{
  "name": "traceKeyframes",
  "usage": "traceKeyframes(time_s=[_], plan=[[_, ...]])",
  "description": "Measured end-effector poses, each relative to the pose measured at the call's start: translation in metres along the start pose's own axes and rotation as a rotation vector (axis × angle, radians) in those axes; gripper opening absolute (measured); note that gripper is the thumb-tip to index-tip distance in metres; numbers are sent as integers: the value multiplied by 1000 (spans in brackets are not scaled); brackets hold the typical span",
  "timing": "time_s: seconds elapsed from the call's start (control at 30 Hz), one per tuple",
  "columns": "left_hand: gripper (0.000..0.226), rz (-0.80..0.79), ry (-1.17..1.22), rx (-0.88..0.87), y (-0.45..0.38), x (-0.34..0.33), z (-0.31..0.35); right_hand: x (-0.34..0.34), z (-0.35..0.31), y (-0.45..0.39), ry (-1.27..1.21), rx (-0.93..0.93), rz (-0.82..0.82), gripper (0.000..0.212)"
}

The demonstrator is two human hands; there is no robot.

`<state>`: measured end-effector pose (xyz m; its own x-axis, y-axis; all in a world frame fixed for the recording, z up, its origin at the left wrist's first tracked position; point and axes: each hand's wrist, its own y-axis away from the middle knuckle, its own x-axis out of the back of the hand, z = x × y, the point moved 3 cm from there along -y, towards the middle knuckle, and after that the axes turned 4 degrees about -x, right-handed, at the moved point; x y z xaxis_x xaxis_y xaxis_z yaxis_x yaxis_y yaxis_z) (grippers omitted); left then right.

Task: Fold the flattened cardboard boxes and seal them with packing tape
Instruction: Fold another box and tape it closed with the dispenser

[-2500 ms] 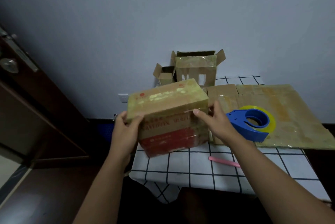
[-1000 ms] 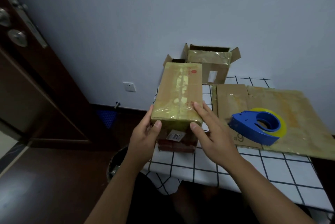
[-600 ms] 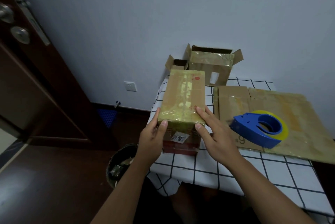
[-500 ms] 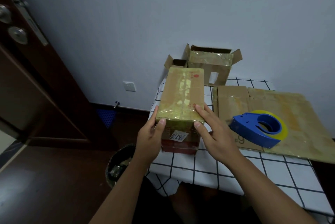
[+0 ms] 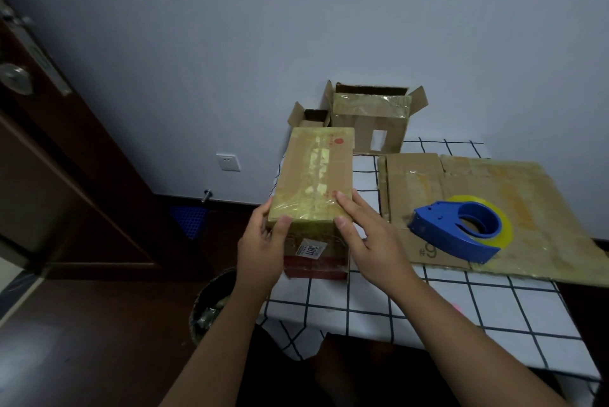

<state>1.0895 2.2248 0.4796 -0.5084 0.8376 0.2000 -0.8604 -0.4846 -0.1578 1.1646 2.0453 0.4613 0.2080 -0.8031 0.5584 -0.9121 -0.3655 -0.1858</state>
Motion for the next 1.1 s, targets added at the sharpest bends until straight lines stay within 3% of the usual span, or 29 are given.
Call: traceKeyframes(time_s=[0.3, 0.4, 0.47, 0.6, 0.7, 0.77, 0.9, 1.1], plan=[[46, 3, -77, 6, -4, 1, -4, 15, -13, 4, 137, -6, -136, 62], [44, 5, -89, 29, -5, 0, 3, 29, -6, 6, 35, -10, -217, 78], [52, 35, -146, 26, -6, 0, 8, 51, 12, 5, 22, -66, -163, 82], [49, 106, -442, -215, -6, -6, 34, 110, 70, -2, 441, -152, 68, 56], [52, 7, -649, -413, -2, -24, 53, 136, 115, -1, 736, -405, -17, 70], [56, -117, -814, -501, -3, -38, 54, 140, 134, 2, 773, -534, -110, 76], [80, -305, -1070, -587, -7, -49, 41, 128, 147, 0, 806, -515, -168, 64], [69, -279, -1111, -719, -10, -45, 32, 124, 135, -6, 820, -461, -61, 40]])
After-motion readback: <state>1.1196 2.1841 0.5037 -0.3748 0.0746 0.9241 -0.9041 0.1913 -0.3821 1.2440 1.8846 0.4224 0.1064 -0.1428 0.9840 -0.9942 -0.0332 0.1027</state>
